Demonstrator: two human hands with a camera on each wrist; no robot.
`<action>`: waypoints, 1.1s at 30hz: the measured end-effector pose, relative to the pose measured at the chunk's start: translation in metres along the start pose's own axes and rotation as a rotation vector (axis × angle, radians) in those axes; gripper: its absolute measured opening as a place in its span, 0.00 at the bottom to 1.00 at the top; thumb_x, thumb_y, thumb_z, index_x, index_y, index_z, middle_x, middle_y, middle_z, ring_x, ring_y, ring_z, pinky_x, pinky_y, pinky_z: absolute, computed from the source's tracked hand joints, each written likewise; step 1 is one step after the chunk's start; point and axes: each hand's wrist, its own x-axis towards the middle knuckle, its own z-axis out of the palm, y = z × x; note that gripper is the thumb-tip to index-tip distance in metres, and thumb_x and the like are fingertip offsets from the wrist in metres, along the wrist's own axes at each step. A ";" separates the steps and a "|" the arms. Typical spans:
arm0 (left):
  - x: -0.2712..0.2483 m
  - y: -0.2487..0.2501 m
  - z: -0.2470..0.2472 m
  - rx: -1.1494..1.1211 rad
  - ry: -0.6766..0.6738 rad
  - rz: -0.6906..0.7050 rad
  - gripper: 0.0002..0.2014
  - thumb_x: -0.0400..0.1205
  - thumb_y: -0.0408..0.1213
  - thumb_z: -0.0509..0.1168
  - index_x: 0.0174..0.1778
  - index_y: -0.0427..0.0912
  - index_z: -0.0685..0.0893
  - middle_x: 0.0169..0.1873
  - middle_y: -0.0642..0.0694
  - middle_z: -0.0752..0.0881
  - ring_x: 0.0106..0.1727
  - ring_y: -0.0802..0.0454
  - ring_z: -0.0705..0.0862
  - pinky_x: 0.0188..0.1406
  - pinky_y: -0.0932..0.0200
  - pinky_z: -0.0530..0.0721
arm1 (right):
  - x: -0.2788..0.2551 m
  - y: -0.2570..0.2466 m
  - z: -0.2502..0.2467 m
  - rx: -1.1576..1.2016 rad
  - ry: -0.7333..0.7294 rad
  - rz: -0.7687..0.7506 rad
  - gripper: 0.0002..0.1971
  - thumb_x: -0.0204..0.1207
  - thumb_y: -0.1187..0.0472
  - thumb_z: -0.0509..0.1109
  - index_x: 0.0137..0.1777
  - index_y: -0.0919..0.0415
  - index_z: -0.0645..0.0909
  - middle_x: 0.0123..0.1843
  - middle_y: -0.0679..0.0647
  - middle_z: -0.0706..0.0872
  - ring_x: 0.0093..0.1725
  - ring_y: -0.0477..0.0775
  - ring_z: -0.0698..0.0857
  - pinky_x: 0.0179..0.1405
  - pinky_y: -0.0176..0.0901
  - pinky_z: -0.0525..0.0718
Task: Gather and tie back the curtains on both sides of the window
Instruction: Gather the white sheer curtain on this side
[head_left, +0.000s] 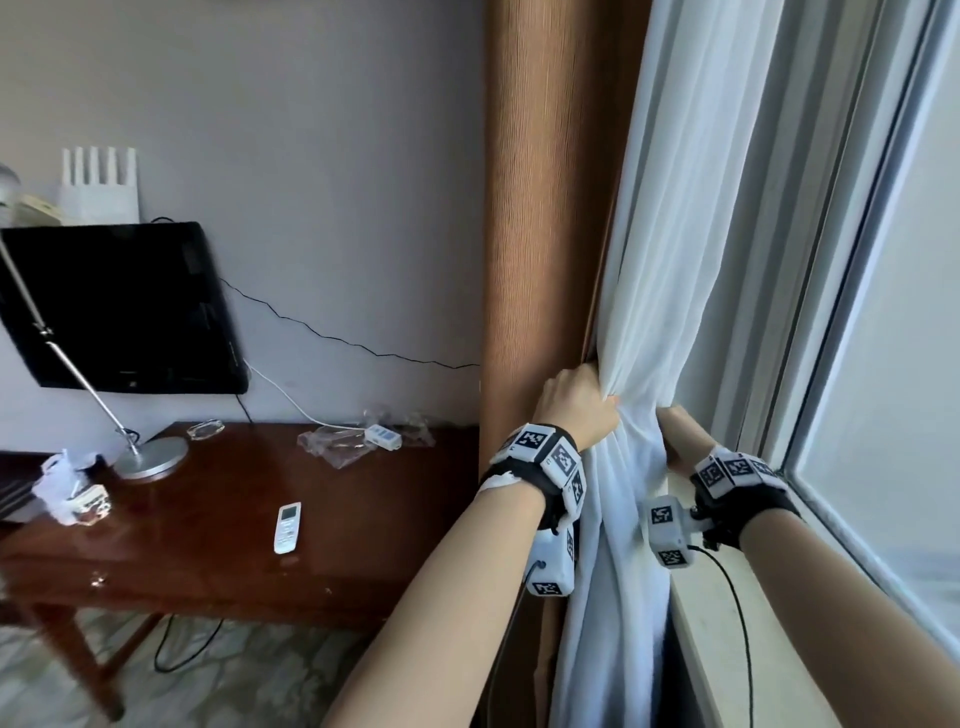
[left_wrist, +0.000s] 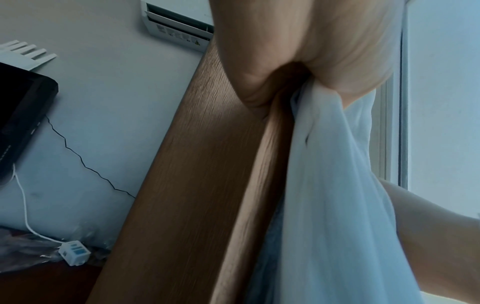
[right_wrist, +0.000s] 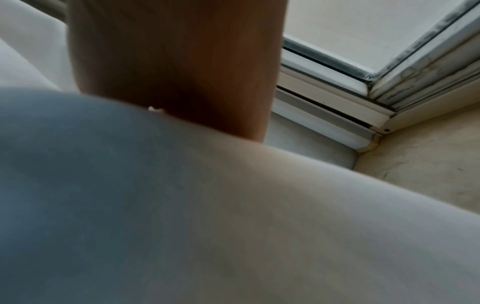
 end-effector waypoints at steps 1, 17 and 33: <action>0.000 -0.001 -0.001 0.003 0.002 -0.001 0.16 0.81 0.40 0.64 0.60 0.34 0.80 0.61 0.31 0.83 0.63 0.29 0.78 0.63 0.47 0.78 | -0.003 -0.001 -0.003 0.009 0.018 -0.008 0.06 0.79 0.69 0.62 0.41 0.69 0.76 0.25 0.54 0.81 0.24 0.50 0.79 0.19 0.36 0.75; 0.001 0.001 0.002 -0.026 0.048 -0.055 0.17 0.81 0.40 0.64 0.62 0.34 0.78 0.62 0.31 0.80 0.66 0.31 0.76 0.64 0.47 0.76 | -0.110 0.026 -0.034 -0.091 0.408 -0.468 0.18 0.84 0.55 0.63 0.68 0.67 0.77 0.57 0.54 0.84 0.60 0.53 0.82 0.45 0.33 0.77; -0.007 0.024 0.001 0.021 -0.177 0.017 0.24 0.73 0.36 0.65 0.66 0.38 0.77 0.63 0.36 0.83 0.64 0.33 0.80 0.62 0.53 0.79 | -0.099 0.051 0.055 -1.422 0.348 -0.576 0.11 0.64 0.76 0.66 0.47 0.71 0.79 0.36 0.59 0.77 0.29 0.56 0.80 0.20 0.41 0.71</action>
